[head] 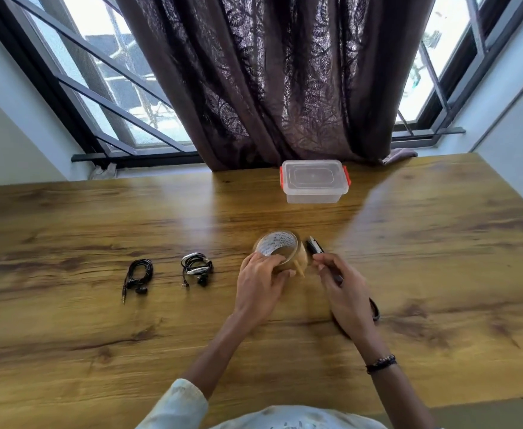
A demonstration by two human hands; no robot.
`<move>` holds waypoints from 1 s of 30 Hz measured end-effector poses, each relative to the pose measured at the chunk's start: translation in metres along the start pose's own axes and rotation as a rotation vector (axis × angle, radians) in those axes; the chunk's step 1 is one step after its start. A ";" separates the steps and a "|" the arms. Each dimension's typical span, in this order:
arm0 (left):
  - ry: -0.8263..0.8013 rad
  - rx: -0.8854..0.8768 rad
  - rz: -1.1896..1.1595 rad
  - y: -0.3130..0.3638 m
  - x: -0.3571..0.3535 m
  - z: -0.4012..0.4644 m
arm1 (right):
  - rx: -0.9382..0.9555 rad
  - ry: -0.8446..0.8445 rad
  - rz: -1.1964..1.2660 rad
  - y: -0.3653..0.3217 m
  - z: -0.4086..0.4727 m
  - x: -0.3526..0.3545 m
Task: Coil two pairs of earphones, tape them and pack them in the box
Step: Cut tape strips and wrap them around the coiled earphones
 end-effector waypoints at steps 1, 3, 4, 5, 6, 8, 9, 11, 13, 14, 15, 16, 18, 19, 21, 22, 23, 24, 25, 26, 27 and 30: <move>-0.023 0.059 -0.064 -0.002 0.002 0.001 | 0.000 0.009 0.019 -0.002 0.001 0.001; -0.063 0.197 -0.221 -0.010 0.006 0.002 | 0.011 0.024 0.045 -0.008 0.002 0.001; -0.071 0.267 -0.295 -0.013 0.009 0.001 | 0.019 0.026 0.054 -0.010 0.003 0.000; -0.076 0.325 -0.370 -0.016 0.012 -0.001 | 0.023 0.023 0.061 -0.013 0.002 -0.002; -0.083 0.370 -0.454 -0.019 0.014 -0.004 | 0.024 0.015 0.065 -0.015 0.001 -0.005; -0.111 0.427 -0.624 -0.019 0.020 -0.011 | 0.023 -0.011 0.066 -0.017 -0.002 -0.013; -0.129 0.439 -0.684 -0.017 0.023 -0.016 | 0.014 -0.025 0.072 -0.017 -0.004 -0.017; -0.170 0.452 -0.766 -0.017 0.026 -0.026 | -0.021 -0.067 0.093 -0.019 -0.008 -0.026; -0.207 0.476 -0.812 -0.017 0.028 -0.033 | -0.036 -0.120 0.089 -0.025 -0.012 -0.032; -0.216 0.484 -0.835 -0.016 0.030 -0.037 | -0.035 -0.151 0.087 -0.027 -0.014 -0.034; -0.224 0.493 -0.856 -0.016 0.031 -0.039 | -0.034 -0.181 0.093 -0.029 -0.016 -0.036; -0.238 0.503 -0.876 -0.014 0.031 -0.041 | -0.035 -0.210 0.107 -0.031 -0.018 -0.038; -0.276 0.512 -0.885 -0.010 0.030 -0.045 | -0.039 -0.262 0.149 -0.031 -0.023 -0.042; -0.295 0.515 -0.878 -0.010 0.028 -0.048 | -0.041 -0.281 0.166 -0.031 -0.025 -0.044; -0.301 0.529 -0.864 -0.010 0.026 -0.053 | -0.039 -0.296 0.175 -0.032 -0.027 -0.046; -0.301 0.534 -0.854 -0.010 0.025 -0.055 | -0.044 -0.289 0.177 -0.032 -0.027 -0.045; -0.304 0.538 -0.840 -0.011 0.024 -0.057 | -0.051 -0.280 0.180 -0.032 -0.028 -0.045; -0.310 0.539 -0.826 -0.011 0.022 -0.058 | -0.059 -0.274 0.183 -0.032 -0.028 -0.044; -0.316 0.536 -0.814 -0.013 0.020 -0.060 | -0.071 -0.272 0.189 -0.031 -0.029 -0.044; -0.316 0.534 -0.803 -0.015 0.018 -0.061 | -0.083 -0.274 0.194 -0.030 -0.030 -0.044; -0.312 0.528 -0.793 -0.018 0.018 -0.061 | -0.096 -0.280 0.197 -0.029 -0.031 -0.044; -0.312 0.482 -0.735 -0.020 0.021 -0.062 | -0.125 -0.309 0.215 -0.026 -0.036 -0.046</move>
Point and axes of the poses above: each hand's wrist, its own z-axis towards the middle knuckle, its own x-axis out of the back of the hand, y = z × x, the point moved 6 cm from there along z, towards the middle knuckle, and after that the axes turned 14 degrees about x, right-handed, at the moved point
